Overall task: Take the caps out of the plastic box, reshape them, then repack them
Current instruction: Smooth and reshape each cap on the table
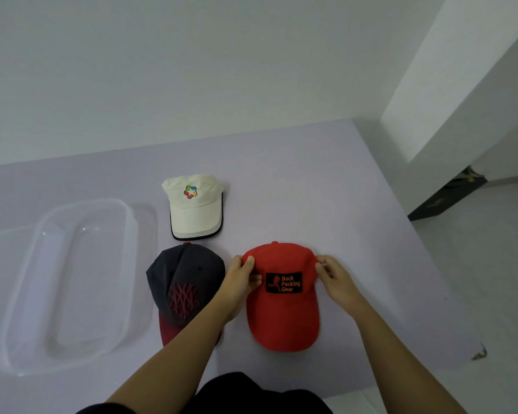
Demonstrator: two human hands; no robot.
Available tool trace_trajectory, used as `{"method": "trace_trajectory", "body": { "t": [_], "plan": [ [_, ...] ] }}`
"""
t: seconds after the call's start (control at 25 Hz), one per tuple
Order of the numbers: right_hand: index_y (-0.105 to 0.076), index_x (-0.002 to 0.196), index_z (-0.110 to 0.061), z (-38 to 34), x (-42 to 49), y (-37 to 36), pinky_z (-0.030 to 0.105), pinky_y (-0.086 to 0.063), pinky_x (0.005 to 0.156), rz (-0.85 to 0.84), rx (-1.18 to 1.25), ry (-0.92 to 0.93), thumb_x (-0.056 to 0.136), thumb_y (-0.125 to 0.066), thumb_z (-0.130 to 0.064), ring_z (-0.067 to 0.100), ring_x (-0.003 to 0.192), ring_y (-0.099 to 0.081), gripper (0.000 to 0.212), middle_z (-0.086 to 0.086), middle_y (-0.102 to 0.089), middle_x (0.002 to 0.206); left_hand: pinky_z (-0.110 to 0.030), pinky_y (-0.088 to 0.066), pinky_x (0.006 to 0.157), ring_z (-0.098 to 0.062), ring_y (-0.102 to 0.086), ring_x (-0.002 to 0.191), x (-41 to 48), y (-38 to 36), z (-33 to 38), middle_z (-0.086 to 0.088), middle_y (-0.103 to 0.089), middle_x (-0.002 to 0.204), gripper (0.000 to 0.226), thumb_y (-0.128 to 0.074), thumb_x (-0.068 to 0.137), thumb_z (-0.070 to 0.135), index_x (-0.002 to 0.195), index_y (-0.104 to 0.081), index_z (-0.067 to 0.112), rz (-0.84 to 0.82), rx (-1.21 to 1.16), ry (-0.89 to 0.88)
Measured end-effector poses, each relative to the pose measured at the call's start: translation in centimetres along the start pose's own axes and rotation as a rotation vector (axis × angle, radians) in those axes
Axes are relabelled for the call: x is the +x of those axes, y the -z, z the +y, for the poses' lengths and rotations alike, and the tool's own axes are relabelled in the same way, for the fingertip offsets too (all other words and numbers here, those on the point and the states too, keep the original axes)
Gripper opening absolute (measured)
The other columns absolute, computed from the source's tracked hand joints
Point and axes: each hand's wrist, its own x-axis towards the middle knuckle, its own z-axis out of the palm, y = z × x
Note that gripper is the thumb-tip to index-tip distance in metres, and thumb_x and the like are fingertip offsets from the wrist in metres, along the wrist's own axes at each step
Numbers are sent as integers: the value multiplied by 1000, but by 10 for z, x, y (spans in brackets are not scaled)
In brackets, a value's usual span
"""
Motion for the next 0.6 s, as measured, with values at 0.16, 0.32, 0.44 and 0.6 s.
{"method": "trace_trajectory", "body": {
  "t": [0.16,0.32,0.44,0.6],
  "plan": [
    [-43,81,-16,-11,-5,-19,24,-39,66,134,218,-27,101,-30,-26,9,69,-42,26,-1,-45,76,-26,-49,70,-11,-50,68,-1,-3,-4,-4,-50,80,16,-37,101,26,99,-47,13,8,29,-47],
    [-47,83,-19,-13,-5,-27,26,-43,76,169,348,-100,101,-26,-32,12,80,-50,31,-1,-53,84,-24,-49,66,-11,-51,67,0,-1,-3,-5,-51,77,19,-37,101,26,99,-47,10,62,46,-81],
    [-58,111,-21,-10,1,-26,34,-42,101,72,434,-208,100,-28,-40,13,107,-56,37,0,-61,114,-23,-48,65,-11,-49,65,1,-1,-3,-4,-50,75,19,-35,101,26,96,-48,13,97,24,-79],
    [-59,118,-21,-11,10,-19,37,-32,111,-21,552,-260,99,-27,-42,15,120,-49,42,-2,-60,121,-24,-49,67,-11,-50,67,4,-1,0,-4,-50,78,20,-35,101,28,99,-47,13,75,87,-84]
  ]
}}
